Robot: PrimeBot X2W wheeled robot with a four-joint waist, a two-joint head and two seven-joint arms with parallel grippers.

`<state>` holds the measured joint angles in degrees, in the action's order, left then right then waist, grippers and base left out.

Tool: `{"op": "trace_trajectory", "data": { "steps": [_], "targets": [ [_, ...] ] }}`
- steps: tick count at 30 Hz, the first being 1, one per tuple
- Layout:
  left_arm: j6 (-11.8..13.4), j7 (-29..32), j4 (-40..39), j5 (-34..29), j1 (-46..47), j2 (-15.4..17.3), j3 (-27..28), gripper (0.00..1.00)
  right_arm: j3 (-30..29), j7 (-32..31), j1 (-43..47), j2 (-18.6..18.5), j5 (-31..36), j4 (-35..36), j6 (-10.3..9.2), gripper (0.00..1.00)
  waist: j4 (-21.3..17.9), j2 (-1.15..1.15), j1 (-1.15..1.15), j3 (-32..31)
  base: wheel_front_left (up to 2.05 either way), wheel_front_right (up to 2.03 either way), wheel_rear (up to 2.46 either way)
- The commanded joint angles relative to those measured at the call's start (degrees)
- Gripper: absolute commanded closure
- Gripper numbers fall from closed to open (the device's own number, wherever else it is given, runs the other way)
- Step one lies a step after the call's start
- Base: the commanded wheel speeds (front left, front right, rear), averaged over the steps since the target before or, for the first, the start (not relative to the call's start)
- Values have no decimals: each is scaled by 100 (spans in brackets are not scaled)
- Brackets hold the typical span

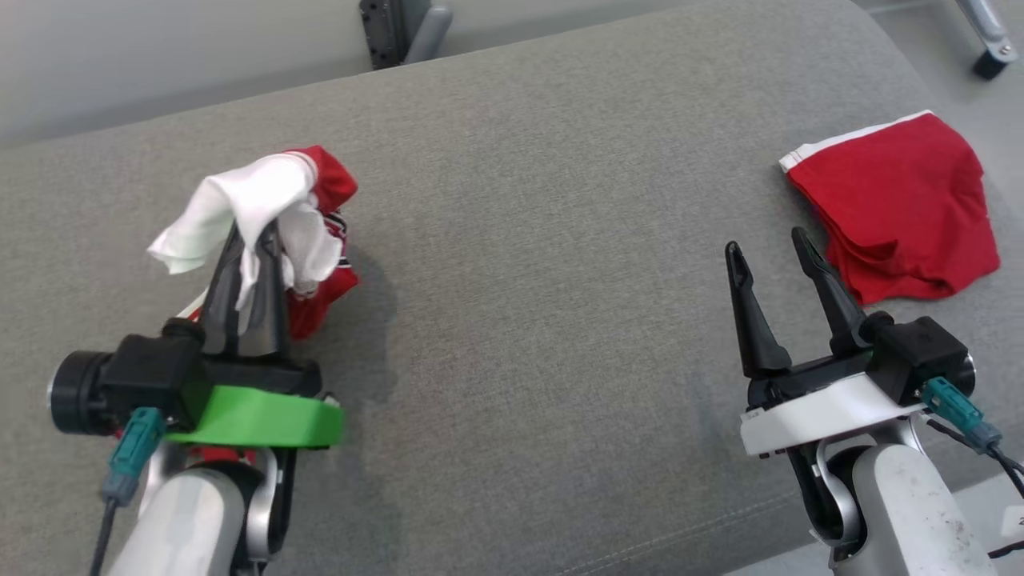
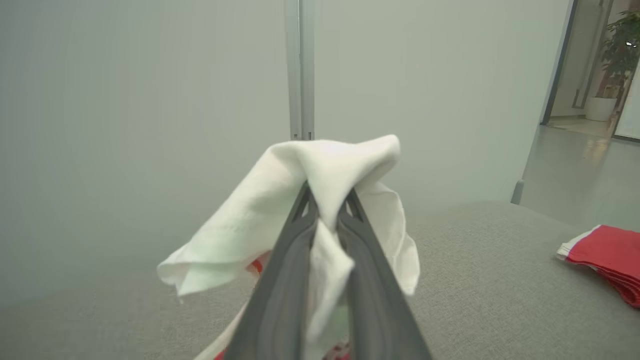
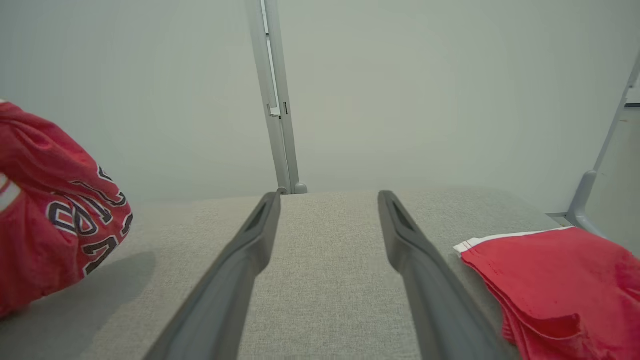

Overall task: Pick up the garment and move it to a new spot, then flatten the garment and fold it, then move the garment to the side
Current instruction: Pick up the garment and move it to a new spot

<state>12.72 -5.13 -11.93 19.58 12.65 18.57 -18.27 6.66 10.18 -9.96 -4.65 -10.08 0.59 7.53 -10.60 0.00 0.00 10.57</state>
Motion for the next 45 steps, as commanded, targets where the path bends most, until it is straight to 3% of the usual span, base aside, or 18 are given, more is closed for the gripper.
{"op": "trace_trajectory", "data": {
  "steps": [1, 10, 17, 18, 19, 20, 21, 29, 38, 45],
  "targets": [
    [-90, -26, 121, -48, 172, -92, -130, 100, -13, 25, -57, 13, -42, 27, -9, 0, -534, 0, 0, 170, 0, 0, 0],
    [-670, -133, 1406, -149, 963, -685, -1060, 100, -3, 159, -29, 112, -177, -63, -9, 0, -1345, 0, 0, 672, 0, 0, 0],
    [-1128, -261, 2644, -61, 1213, -1113, -1603, 100, -84, 303, -10, 155, -236, -150, -9, 0, -1489, 0, 0, 824, 0, 0, 0],
    [-1180, -241, 2785, -35, 1221, -1148, -1659, 87, -99, 313, -14, 159, -239, -160, -9, 0, -1478, 0, 0, 829, 0, 0, 0],
    [-1231, -218, 2895, -10, 1214, -1189, -1718, 58, -119, 322, -14, 161, -238, -171, -9, 0, -1451, 0, 0, 827, 0, 0, 0],
    [-1265, -271, 2967, -26, 1244, -1215, -1763, 19, -132, 326, -12, 163, -240, -181, -9, 0, -1415, 0, 0, 817, 0, 0, 0],
    [-1303, -295, 3044, -63, 1267, -1221, -1820, 0, -143, 333, -14, 166, -233, -192, -9, 0, -1371, 0, 0, 805, 0, 0, 0],
    [-1433, -453, 3157, -88, 1101, -1157, -2003, 0, -268, 322, -10, 170, -164, -223, -8, 0, -864, 0, 0, 622, 0, 0, 0],
    [-786, -896, 2594, 258, 669, -835, -1125, 0, -353, 172, 110, 116, 1, -207, -9, 0, 11, 0, 0, 119, 0, 0, 0],
    [-569, -972, 2309, 515, 431, -441, -364, 0, -322, 21, 184, -5, 87, -91, -9, 0, 400, 0, 0, -64, 0, 0, 0]
  ]
}}
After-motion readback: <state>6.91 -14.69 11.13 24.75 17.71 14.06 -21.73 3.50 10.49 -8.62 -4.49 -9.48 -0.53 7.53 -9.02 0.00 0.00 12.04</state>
